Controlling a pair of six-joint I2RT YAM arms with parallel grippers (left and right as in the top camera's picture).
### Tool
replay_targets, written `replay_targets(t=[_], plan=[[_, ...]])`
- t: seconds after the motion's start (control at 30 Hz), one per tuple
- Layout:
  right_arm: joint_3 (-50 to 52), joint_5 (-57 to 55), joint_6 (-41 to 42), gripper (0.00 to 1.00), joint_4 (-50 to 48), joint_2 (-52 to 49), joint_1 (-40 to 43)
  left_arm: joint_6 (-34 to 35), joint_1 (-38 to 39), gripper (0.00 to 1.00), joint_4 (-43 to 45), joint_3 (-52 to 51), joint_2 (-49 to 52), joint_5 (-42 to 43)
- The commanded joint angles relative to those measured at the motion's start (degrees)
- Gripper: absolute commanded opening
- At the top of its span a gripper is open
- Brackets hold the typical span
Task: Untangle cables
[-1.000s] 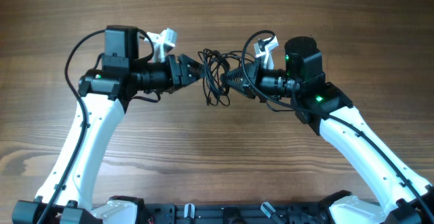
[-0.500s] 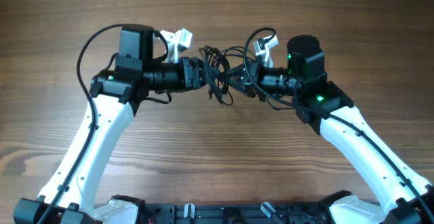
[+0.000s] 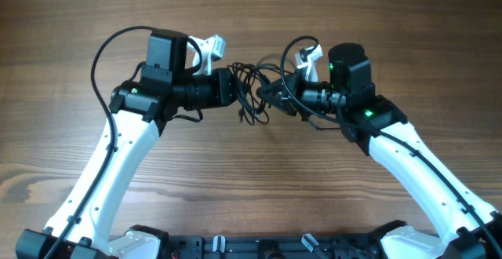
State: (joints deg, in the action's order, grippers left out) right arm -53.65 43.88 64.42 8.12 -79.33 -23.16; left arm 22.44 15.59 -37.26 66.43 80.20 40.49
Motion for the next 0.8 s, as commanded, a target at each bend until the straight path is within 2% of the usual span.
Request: replay_targets(t=[0.0,0.2,0.37,0.63,0.77], plan=[[-1.2,-14.3,-4.2,0.04,5.1,0.9,0.9,-2.8,-3.7,0.04,-3.9,-0.7,-0.9,-3.7],[-1.2,-16.2,-5.1,0.04,9.8,0.9,6.8,-5.8,-13.0,0.04,-9.8,-0.7,-3.9,-5.7],[-1.2,-16.9,-8.9,0.04,14.5,0.9,11.0,-5.8,-21.7,0.04,-10.0,-0.7,-7.8,-5.6],[-1.2,-21.7,-10.4,0.04,21.1,0.9,12.3,-3.6,-34.2,0.04,-9.7,-0.7,-10.9,-5.4],[-1.2,-17.2,-11.7,0.04,19.8,0.9,12.3,-2.3,-39.9,0.04,-9.7,-0.7,-10.9,0.7]])
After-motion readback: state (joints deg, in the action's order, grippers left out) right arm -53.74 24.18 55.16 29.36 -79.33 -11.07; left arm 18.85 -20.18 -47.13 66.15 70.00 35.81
